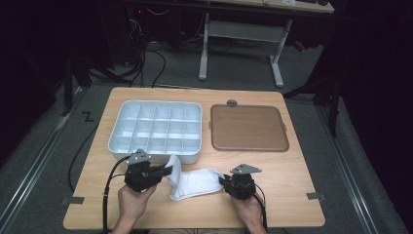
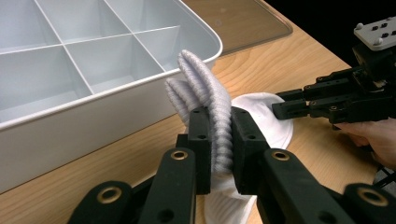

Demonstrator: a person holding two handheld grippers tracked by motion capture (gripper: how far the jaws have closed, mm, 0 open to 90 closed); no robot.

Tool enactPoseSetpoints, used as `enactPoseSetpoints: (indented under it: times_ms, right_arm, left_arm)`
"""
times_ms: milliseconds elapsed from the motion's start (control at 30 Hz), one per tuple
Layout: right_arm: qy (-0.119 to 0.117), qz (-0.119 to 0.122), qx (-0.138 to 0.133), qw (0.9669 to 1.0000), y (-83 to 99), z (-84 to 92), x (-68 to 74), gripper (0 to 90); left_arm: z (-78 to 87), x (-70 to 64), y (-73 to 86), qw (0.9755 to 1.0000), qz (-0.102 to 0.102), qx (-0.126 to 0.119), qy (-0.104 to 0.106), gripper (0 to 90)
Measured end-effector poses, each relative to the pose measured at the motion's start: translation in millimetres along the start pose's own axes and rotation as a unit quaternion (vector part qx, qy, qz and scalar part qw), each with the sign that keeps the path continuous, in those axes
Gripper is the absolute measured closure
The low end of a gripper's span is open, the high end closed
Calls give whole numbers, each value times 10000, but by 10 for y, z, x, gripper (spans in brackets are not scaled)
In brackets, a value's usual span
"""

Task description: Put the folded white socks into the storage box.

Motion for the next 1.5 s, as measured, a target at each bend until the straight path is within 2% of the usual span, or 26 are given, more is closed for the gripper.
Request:
enactPoseSetpoints:
  times_ms: [200,333,700,967,1133,1500]
  right_arm:
    - [-44,24,-25,10000,8,-9,53,803]
    - [-90,17,-70,9999,13,-25,140,821]
    - [-158,154,-92,9997,-22,-79,271,825]
    - [-139,239,-56,9996,-36,-92,302,825]
    - [-132,255,-62,9996,-37,-97,307,824]
    - [-135,271,-54,9995,-40,-106,317,824]
  left_arm:
    - [-41,-40,49,9999,-98,112,12,805]
    - [-77,-79,105,9996,-159,211,27,804]
    - [-135,-86,182,9995,-192,248,-2,803]
    - [-200,-116,259,9991,-246,345,-23,803]
    - [-253,-128,317,9982,-348,477,-41,803]
    - [-372,-149,447,9972,-398,634,-75,803]
Point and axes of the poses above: each handheld gripper's, and its own axes: z roughly backward along the jaws, y roughly out of its underside, x roughly to its left, the point moved 2 cm from there along -z, roughly forward along the jaws, and after that the axes turned 5 degrees about z, right-handed, at the moved point
